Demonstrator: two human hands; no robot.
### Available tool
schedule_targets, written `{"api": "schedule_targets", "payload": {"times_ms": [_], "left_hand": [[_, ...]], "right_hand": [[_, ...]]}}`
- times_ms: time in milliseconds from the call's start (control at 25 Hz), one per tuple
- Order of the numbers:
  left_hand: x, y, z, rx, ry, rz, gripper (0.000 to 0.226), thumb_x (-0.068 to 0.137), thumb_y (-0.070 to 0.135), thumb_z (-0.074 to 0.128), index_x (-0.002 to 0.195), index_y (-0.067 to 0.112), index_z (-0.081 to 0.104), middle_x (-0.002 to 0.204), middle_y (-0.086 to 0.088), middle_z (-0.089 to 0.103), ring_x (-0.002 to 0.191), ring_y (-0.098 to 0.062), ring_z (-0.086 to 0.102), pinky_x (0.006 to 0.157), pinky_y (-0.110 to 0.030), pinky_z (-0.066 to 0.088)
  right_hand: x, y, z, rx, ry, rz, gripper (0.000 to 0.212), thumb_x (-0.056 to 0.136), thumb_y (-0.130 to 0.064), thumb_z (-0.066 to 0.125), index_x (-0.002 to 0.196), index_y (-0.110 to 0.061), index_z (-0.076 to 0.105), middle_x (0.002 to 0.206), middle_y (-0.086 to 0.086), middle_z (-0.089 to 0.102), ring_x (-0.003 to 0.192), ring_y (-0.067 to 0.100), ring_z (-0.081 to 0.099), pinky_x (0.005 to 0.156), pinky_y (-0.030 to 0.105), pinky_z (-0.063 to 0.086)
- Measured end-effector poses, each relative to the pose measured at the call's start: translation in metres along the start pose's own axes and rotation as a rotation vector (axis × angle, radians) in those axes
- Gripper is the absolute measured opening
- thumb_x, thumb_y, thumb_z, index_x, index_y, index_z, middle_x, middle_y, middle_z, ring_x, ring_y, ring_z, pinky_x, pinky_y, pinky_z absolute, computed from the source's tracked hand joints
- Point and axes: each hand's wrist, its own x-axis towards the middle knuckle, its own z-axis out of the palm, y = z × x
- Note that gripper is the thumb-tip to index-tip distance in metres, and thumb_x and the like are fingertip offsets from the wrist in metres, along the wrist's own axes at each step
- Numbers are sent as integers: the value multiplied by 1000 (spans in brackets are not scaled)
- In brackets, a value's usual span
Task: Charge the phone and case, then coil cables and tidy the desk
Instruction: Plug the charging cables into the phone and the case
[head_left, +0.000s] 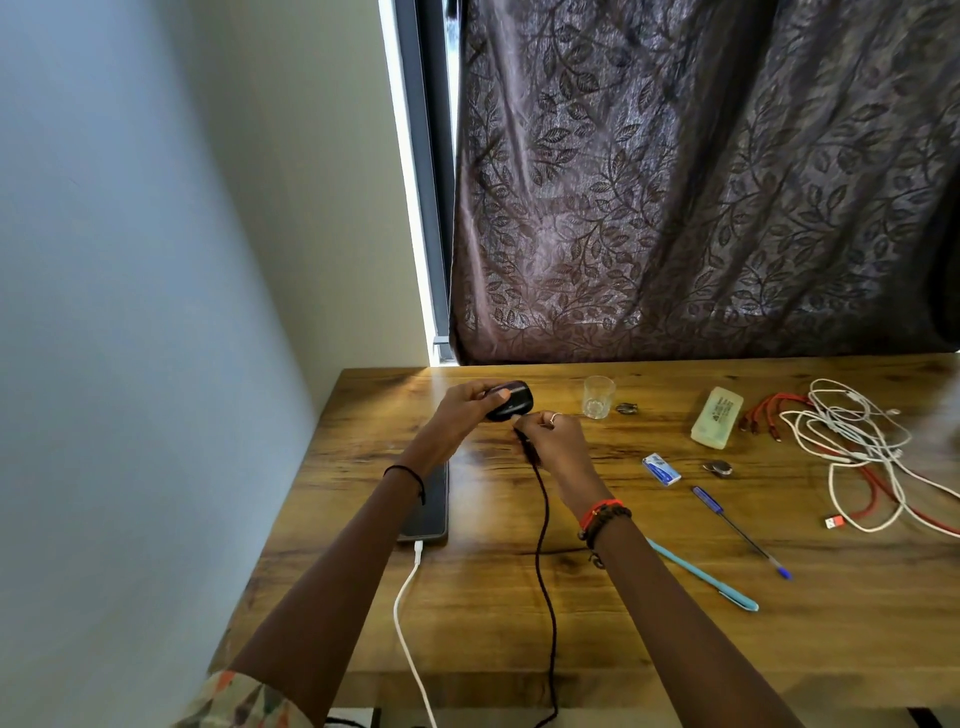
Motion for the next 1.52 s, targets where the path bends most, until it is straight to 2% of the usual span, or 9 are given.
{"api": "schedule_targets", "payload": {"times_ms": [80, 200, 400, 520, 680, 960, 1120, 1360, 1520], "left_hand": [[-3, -11, 1, 6, -18, -50, 33, 91, 13, 57, 122, 0, 57, 118, -18, 62, 106, -25, 60, 95, -35, 49], [-11, -31, 6, -32, 35, -179, 40, 86, 17, 65, 119, -2, 51, 120, -22, 56, 106, -30, 59, 94, -39, 50], [-28, -56, 20, -18, -39, -250, 11, 90, 11, 59, 100, 5, 58, 93, -4, 60, 85, -11, 59, 73, -17, 53], [-27, -77, 20, 46, -115, -268, 29, 89, 11, 61, 115, 0, 58, 105, -9, 62, 99, -19, 59, 85, -22, 50], [-28, -99, 17, 176, -244, -295, 39, 79, 13, 71, 116, 12, 61, 112, -6, 65, 109, -19, 59, 95, -28, 47], [-23, -120, 14, 648, -135, -184, 26, 84, 7, 63, 110, 9, 63, 112, -12, 60, 99, -20, 59, 91, -27, 48], [-22, -128, 12, 800, -172, -180, 24, 87, 12, 59, 111, 13, 59, 112, -10, 56, 105, -23, 50, 88, -27, 41], [-33, -122, 18, 676, -2, -208, 44, 88, 10, 58, 131, 10, 48, 132, -14, 44, 121, -28, 46, 97, -29, 41], [-52, -110, 3, 575, 151, -49, 35, 87, 16, 63, 121, 13, 56, 115, -7, 54, 98, -14, 57, 84, -21, 47]], "right_hand": [[0, 4, -4, -28, -38, 91, 27, 86, -31, 63, 107, -14, 57, 97, 9, 69, 88, 23, 66, 74, 37, 53], [0, 14, -12, 9, -80, 152, 28, 88, -17, 61, 114, -15, 51, 98, 9, 66, 80, 17, 64, 72, 34, 54], [-2, 49, -14, -40, -46, 269, 28, 83, 11, 54, 105, -6, 53, 85, 14, 65, 64, 17, 60, 60, 27, 52], [-4, 64, -12, -54, -23, 318, 25, 84, 8, 54, 100, -10, 51, 84, 13, 64, 60, 14, 58, 51, 21, 47], [3, 88, -7, -146, 8, 338, 27, 83, 3, 58, 107, -8, 56, 88, 13, 68, 60, 12, 60, 48, 19, 44], [8, 110, 2, -286, 58, 270, 17, 89, -5, 57, 104, -6, 64, 94, 12, 71, 63, 7, 63, 46, 11, 44], [10, 113, 5, -249, 118, 279, 11, 84, -1, 63, 94, -7, 61, 91, 12, 70, 68, 15, 69, 65, 27, 59], [7, 113, 2, -291, 134, 284, 16, 86, -9, 61, 101, -9, 59, 96, 9, 67, 82, 21, 67, 75, 36, 57], [-11, 99, -4, -372, 152, 188, 21, 90, -16, 58, 111, -10, 56, 102, 5, 57, 89, 16, 53, 72, 28, 43]]}}
